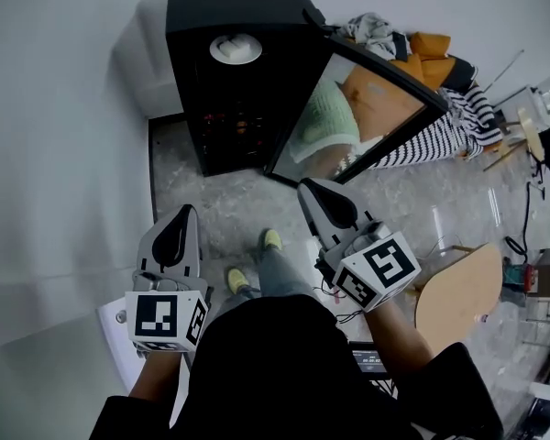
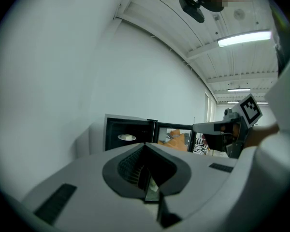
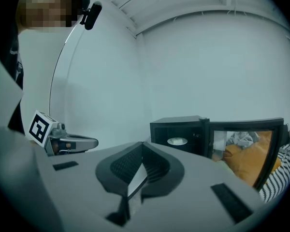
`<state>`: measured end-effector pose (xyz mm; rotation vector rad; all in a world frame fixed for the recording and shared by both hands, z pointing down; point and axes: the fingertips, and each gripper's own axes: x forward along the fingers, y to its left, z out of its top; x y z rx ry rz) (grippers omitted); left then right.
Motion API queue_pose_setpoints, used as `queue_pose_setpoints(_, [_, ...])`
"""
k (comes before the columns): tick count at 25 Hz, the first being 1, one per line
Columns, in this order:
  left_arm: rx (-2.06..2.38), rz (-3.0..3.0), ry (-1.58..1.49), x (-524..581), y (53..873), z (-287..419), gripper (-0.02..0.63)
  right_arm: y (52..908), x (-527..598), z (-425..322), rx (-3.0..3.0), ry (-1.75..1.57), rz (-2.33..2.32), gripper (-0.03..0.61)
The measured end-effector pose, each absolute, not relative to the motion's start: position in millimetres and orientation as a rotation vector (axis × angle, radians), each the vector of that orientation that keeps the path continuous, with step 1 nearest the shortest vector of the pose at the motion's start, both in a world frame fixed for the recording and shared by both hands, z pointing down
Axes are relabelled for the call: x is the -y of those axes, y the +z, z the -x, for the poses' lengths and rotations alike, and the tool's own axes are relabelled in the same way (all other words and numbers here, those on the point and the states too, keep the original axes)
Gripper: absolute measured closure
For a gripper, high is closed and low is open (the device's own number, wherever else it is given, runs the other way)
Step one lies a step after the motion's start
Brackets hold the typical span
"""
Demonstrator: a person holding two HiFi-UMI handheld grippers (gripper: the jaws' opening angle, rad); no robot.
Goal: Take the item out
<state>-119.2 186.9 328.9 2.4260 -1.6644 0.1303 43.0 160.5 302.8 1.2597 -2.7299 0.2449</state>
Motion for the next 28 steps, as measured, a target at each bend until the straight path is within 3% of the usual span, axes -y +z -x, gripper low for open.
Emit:
queue_pose_setpoints(13, [1.689, -2.435, 0.138, -149, 328, 136, 0.606, 315, -116, -31, 2.732, 0.298, -1.267, 0.571])
queue_pose_setpoints(28, [1.647, -2.446, 0.172, -26, 339, 120, 0.606, 338, 0, -37, 2.694, 0.351, -1.242, 0.571])
